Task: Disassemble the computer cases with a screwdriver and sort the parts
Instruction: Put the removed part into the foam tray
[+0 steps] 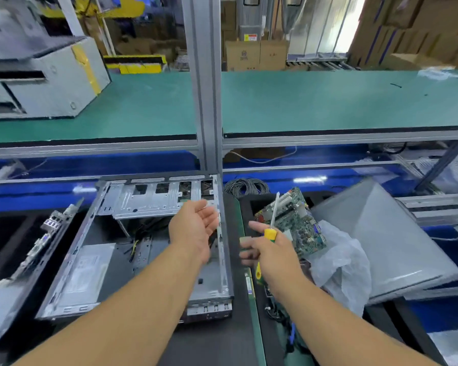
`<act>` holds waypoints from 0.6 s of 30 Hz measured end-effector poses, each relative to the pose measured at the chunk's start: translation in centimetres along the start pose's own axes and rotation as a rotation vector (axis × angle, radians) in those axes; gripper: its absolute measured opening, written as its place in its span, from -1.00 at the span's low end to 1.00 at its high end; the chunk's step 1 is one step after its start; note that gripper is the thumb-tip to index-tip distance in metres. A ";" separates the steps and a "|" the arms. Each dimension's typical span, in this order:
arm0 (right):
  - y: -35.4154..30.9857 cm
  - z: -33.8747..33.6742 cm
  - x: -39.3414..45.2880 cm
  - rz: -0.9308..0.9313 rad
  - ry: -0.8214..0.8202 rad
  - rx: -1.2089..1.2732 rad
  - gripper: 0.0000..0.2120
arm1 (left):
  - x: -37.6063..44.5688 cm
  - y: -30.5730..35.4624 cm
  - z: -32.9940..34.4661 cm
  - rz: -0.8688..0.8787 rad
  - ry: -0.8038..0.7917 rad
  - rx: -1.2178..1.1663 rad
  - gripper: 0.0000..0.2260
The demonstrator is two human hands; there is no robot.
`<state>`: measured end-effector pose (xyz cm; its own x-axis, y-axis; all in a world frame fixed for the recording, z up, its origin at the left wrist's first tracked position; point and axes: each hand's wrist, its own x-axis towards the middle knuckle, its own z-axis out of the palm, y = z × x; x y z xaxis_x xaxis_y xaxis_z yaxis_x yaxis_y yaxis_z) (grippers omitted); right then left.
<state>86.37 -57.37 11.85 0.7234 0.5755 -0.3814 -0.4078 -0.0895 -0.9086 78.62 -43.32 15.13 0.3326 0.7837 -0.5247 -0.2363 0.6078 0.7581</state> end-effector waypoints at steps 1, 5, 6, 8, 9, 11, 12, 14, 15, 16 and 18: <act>-0.6 1.8 0.1 0.023 -0.030 0.060 -0.63 | 0.8 0.8 -1.4 0.009 0.067 0.011 -0.87; -1.0 8.1 -0.3 0.075 -0.096 0.123 -0.69 | 3.5 2.7 -6.2 -0.112 0.184 0.131 -0.86; -0.7 9.3 -0.4 0.075 -0.098 0.101 -0.71 | 4.1 2.8 -7.0 -0.163 0.164 0.145 -0.81; 0.1 11.1 -0.7 0.076 -0.085 0.060 -0.72 | 5.1 2.7 -7.9 -0.256 0.069 0.176 -0.76; 0.5 11.6 -0.8 0.076 -0.068 0.039 -0.72 | 5.6 2.6 -8.2 -0.288 0.016 0.201 -0.75; 1.2 11.8 -0.9 0.073 -0.017 -0.003 -0.71 | 6.5 2.2 -8.1 -0.328 -0.066 0.223 -0.78; 1.5 11.7 -0.9 0.072 0.005 -0.013 -0.71 | 7.0 2.1 -7.9 -0.347 -0.099 0.216 -0.80; 1.8 11.3 -1.0 0.072 0.028 -0.003 -0.71 | 8.2 1.9 -7.3 -0.380 -0.169 0.176 -0.89; 1.8 11.1 -0.9 0.075 0.038 0.011 -0.72 | 8.8 1.9 -6.9 -0.396 -0.189 0.154 -0.88; 1.9 11.0 -0.9 0.082 0.051 0.030 -0.72 | 9.5 1.9 -6.7 -0.406 -0.195 0.138 -0.82; 2.1 10.8 -0.9 0.093 0.083 0.086 -0.72 | 10.7 1.7 -6.5 -0.405 -0.180 0.105 -0.71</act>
<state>78.88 -49.32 12.14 0.7221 0.4988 -0.4794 -0.5189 -0.0679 -0.8521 75.82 -33.10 8.26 0.5346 0.4455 -0.7182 0.0364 0.8369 0.5461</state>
